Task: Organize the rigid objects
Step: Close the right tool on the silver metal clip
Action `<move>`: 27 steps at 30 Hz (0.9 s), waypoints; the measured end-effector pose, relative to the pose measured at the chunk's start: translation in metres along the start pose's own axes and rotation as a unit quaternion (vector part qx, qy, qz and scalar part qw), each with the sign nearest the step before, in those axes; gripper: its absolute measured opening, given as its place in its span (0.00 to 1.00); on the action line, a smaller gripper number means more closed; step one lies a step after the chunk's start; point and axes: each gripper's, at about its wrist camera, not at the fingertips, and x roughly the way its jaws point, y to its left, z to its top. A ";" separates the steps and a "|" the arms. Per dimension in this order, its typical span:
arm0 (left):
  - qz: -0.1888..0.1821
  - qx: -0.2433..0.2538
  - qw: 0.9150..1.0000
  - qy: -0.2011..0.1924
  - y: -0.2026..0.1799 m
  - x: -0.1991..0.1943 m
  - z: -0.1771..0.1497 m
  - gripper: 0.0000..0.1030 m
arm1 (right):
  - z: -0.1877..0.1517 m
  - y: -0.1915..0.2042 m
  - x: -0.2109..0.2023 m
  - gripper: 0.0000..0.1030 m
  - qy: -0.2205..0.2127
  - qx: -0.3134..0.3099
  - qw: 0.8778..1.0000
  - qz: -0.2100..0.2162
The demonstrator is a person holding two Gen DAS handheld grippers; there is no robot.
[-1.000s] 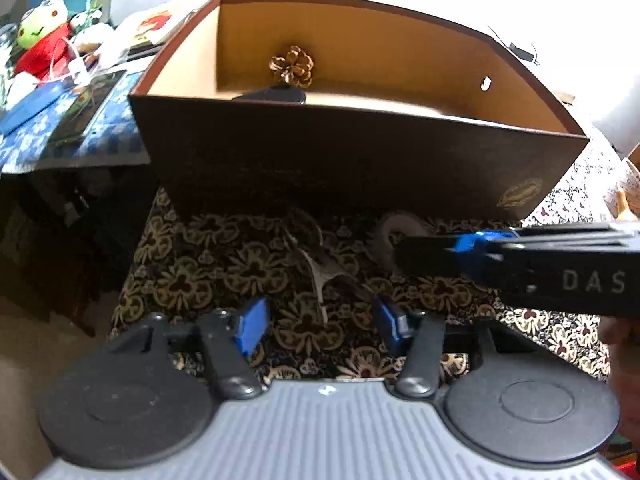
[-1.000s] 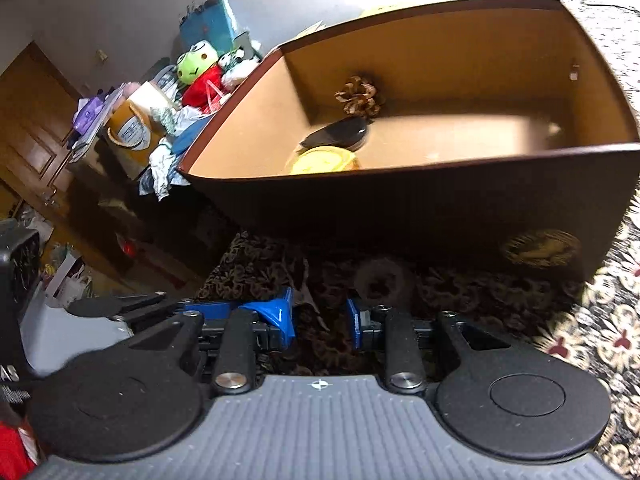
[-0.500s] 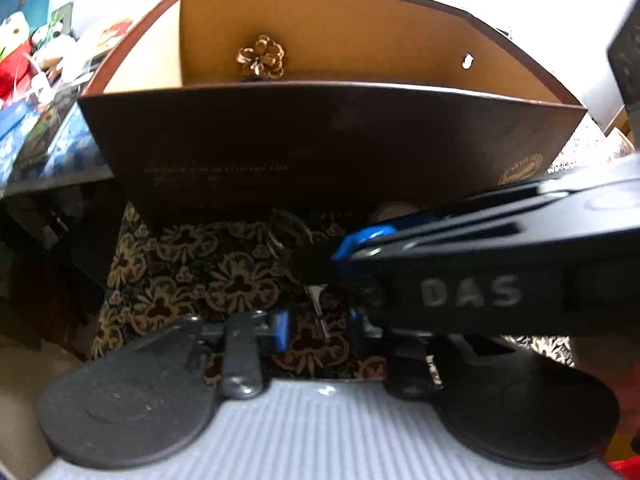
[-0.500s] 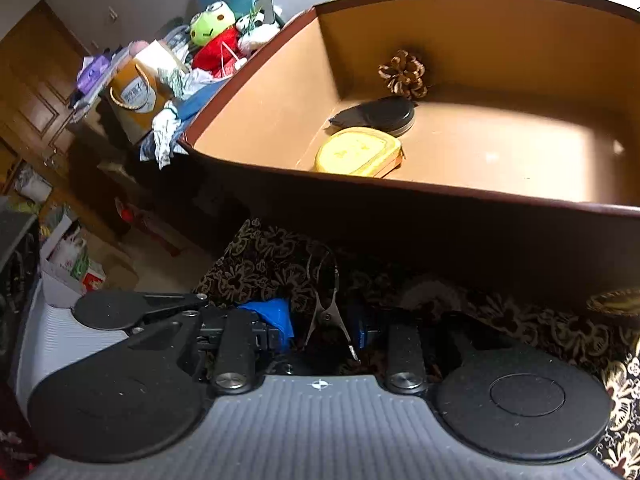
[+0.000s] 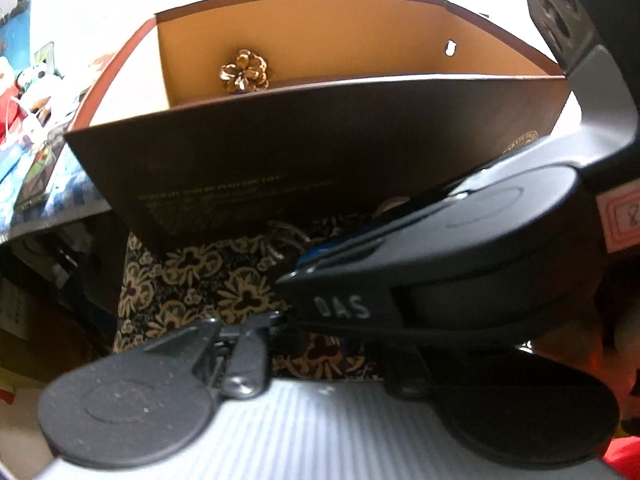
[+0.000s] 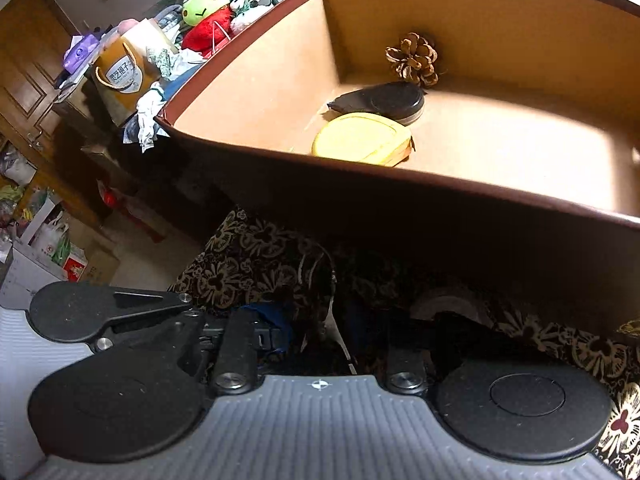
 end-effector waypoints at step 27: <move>-0.010 0.053 0.998 0.019 -0.035 -0.005 -0.005 0.10 | -0.035 -0.025 -0.040 0.00 -0.008 0.048 0.999 0.018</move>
